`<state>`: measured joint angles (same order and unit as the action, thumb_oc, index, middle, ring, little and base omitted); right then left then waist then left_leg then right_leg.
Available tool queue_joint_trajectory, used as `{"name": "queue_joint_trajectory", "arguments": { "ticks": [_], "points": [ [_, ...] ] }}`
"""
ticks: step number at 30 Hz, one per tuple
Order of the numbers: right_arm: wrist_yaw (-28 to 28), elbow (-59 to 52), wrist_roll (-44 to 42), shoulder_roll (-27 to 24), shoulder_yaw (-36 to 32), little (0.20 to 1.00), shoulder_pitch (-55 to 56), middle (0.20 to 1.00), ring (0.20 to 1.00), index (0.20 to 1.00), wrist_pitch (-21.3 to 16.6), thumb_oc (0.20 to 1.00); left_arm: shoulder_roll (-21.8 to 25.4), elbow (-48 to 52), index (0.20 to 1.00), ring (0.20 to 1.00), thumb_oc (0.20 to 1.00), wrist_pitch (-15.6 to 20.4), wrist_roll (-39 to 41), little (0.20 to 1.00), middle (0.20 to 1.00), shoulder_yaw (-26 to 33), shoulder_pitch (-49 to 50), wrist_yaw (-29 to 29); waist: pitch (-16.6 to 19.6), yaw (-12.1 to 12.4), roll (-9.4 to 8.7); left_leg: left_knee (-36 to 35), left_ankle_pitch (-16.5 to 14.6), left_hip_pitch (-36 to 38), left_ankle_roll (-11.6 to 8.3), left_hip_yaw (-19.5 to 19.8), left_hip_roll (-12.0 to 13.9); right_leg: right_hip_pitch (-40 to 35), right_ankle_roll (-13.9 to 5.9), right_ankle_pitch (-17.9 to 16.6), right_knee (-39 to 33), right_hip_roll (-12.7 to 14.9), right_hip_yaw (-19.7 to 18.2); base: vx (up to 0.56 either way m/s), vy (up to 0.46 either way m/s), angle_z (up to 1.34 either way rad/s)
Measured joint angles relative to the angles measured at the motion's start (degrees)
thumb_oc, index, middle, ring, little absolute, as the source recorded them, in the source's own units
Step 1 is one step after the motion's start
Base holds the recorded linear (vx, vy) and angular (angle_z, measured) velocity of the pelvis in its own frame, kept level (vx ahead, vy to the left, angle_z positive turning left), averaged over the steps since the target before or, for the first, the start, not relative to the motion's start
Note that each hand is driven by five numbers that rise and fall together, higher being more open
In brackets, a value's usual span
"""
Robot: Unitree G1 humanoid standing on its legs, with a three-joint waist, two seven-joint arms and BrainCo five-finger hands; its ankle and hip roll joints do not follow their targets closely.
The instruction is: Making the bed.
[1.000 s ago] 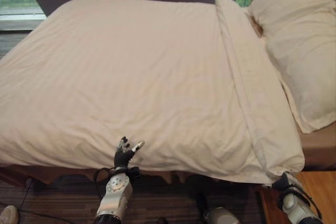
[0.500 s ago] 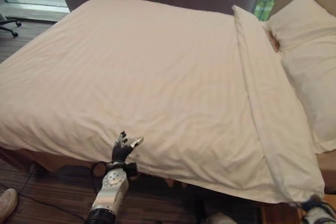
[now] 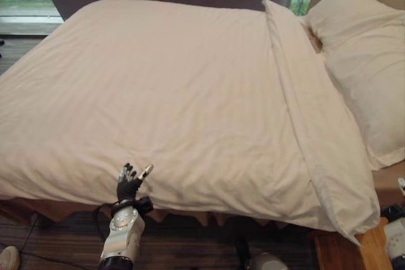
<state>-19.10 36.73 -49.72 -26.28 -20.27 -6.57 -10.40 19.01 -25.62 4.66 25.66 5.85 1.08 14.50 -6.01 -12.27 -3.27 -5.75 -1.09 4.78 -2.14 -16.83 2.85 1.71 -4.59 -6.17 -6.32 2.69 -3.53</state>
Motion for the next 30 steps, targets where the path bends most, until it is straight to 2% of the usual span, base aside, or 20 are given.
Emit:
{"name": "queue_joint_trajectory", "arguments": {
  "ticks": [1,4,6,8,9,10,11,14,16,18,23,26,27,29,30],
  "points": [
    [0.92,-0.34,-1.39,0.53,0.46,0.200,-1.72,0.200,0.200,0.200,-0.90,0.200,-0.16,-0.40,1.000,1.000,1.000,-0.03,0.85,1.000,1.000,-0.32,-0.15,-0.17,0.20,-0.41,0.29,0.00,0.00,0.10,-0.16,0.03,-0.02,0.17,0.12,-0.09,-0.01,-0.01,-0.07,-0.01,-0.023,0.05],
    [2.40,-3.29,-8.09,0.64,3.83,0.200,-8.07,0.200,0.200,0.200,-3.83,0.200,-0.16,-0.02,1.000,1.000,1.000,0.16,1.34,1.000,1.000,-2.87,-0.51,-0.95,0.40,1.62,2.19,0.01,0.22,-0.95,0.07,0.45,-0.14,1.08,0.43,-0.31,0.00,0.13,0.34,-0.06,-0.013,0.14],
    [3.01,-4.83,-9.24,0.63,5.47,0.200,-12.61,0.200,0.200,0.200,-5.49,0.200,0.25,-0.01,1.000,1.000,1.000,0.23,1.90,1.000,1.000,-4.53,-0.78,-1.19,-0.59,1.79,4.49,0.02,0.77,-1.88,0.54,1.28,-0.28,1.50,0.60,-0.46,0.00,0.41,1.45,-0.09,0.021,0.23],
    [2.99,-4.74,-9.17,-0.49,6.26,0.200,-16.47,0.200,0.200,0.200,-6.45,0.200,1.34,-0.02,1.000,1.000,1.000,0.31,2.81,1.000,1.000,-7.80,-1.66,-1.45,-1.55,1.32,5.97,0.01,0.97,-3.04,0.80,1.63,-0.86,2.62,0.36,-0.69,0.00,1.04,1.52,-0.08,0.047,0.05],
    [2.61,-3.54,-8.41,-1.60,6.72,0.200,-17.86,0.200,0.200,0.200,-6.59,0.200,1.05,-0.05,1.000,1.000,1.000,0.67,3.11,1.000,1.000,-9.05,-2.11,-1.81,-2.44,1.21,8.16,0.02,1.18,-3.98,1.06,1.48,-1.36,3.71,0.09,-0.86,-0.01,1.56,1.60,-0.08,0.043,0.04],
    [1.93,-1.77,-7.42,-3.42,7.54,0.200,-19.50,0.200,0.200,0.200,-6.44,0.200,0.99,-0.13,1.000,1.000,1.000,1.21,3.31,1.000,1.000,-10.57,-2.54,-1.93,-3.23,0.99,9.28,0.03,1.27,-4.71,1.23,1.45,-1.77,4.22,-0.31,-1.04,-0.01,1.94,1.48,-0.06,0.009,0.05],
    [0.72,-0.55,-6.90,-4.38,6.65,0.200,-20.53,0.200,0.200,0.200,-6.45,0.200,0.57,-0.52,1.000,1.000,1.000,1.38,3.39,1.000,1.000,-11.76,-3.63,-2.33,-5.25,0.63,12.24,0.02,1.47,-5.52,1.52,1.59,-2.42,5.02,-0.69,-1.33,0.00,2.69,1.48,-0.06,-0.014,0.02],
    [0.40,4.13,-6.50,-4.29,5.48,0.200,-20.25,0.200,0.200,0.200,-6.22,0.200,0.10,-2.90,1.000,1.000,1.000,2.38,3.58,1.000,1.000,-11.90,-5.41,-2.52,-7.48,-0.43,16.41,0.02,1.46,-6.85,1.68,1.11,-2.99,6.55,-1.03,-1.47,-0.01,3.19,1.08,-0.03,-0.013,-0.05],
    [0.93,4.08,-6.41,-3.95,4.39,0.200,-19.08,0.200,0.200,0.200,-6.92,0.200,-0.30,-3.45,1.000,1.000,1.000,2.52,3.91,1.000,1.000,-11.46,-6.04,-2.52,-8.77,-1.36,18.42,0.00,1.43,-7.45,1.67,0.48,-3.08,7.43,-1.09,-1.55,-0.01,3.21,0.53,0.00,-0.013,-0.14],
    [2.20,4.55,-6.45,-4.00,2.10,0.200,-19.04,0.200,0.200,0.200,-8.21,0.200,-0.44,-6.16,1.000,1.000,1.000,2.98,5.73,1.000,1.000,-11.26,-7.90,-3.01,-9.14,-2.11,19.03,-0.03,1.32,-7.80,1.51,-0.04,-3.05,8.28,-1.40,-1.19,-0.03,3.01,-0.32,0.02,0.004,-0.15],
    [3.02,11.56,-7.41,-3.70,-3.54,0.200,-16.69,0.200,0.200,0.200,-8.31,0.200,-0.44,-11.74,1.000,1.000,1.000,3.95,7.91,1.000,1.000,-9.74,-10.54,-3.28,-9.33,-4.61,18.20,-0.04,0.63,-7.78,0.67,-1.44,-3.08,8.93,-1.29,-0.62,-0.02,2.83,-1.64,0.06,0.020,-0.13],
    [1.92,23.12,-9.44,-2.90,-6.27,0.200,-10.89,0.200,0.200,0.200,-5.02,0.200,-0.44,-13.02,1.000,1.000,1.000,4.09,8.01,1.000,1.000,-9.22,-10.34,-2.01,-9.33,-5.72,18.14,-0.03,0.31,-7.44,0.92,-2.92,-2.97,8.98,-1.39,-1.38,0.06,2.56,-2.66,0.04,-0.046,-0.28],
    [1.57,27.66,-9.49,-2.17,-6.80,0.200,-6.57,0.200,0.200,0.200,-3.13,0.200,-0.40,-13.54,1.000,1.000,1.000,4.05,8.01,1.000,1.000,-8.19,-10.52,-1.50,-9.61,-6.44,17.74,-0.03,0.30,-6.79,0.92,-3.18,-2.86,8.63,-1.29,-1.49,0.31,2.33,-3.13,0.03,-0.061,-0.20],
    [0.66,31.11,-9.20,-1.28,-7.50,0.200,-1.61,0.200,0.200,0.200,-0.15,0.200,-0.24,-13.46,1.000,1.000,1.000,3.93,8.17,1.000,1.000,-7.10,-10.88,-1.31,-10.06,-6.41,16.99,-0.04,0.29,-4.87,0.92,-3.17,-2.56,6.73,-1.23,-1.52,0.33,2.12,-3.09,0.00,-0.053,-0.17],
    [0.33,31.45,-8.95,-0.92,-8.01,0.438,1.82,0.438,0.438,0.438,0.96,0.438,0.74,-13.53,1.000,1.000,1.000,3.97,9.75,1.000,1.000,-6.41,-10.09,-1.10,-10.31,-7.54,15.43,-0.06,-1.10,-3.68,0.62,-2.89,-1.97,5.87,-1.07,-0.92,0.00,1.52,-3.29,0.02,-0.054,-0.17]
  ]
}}
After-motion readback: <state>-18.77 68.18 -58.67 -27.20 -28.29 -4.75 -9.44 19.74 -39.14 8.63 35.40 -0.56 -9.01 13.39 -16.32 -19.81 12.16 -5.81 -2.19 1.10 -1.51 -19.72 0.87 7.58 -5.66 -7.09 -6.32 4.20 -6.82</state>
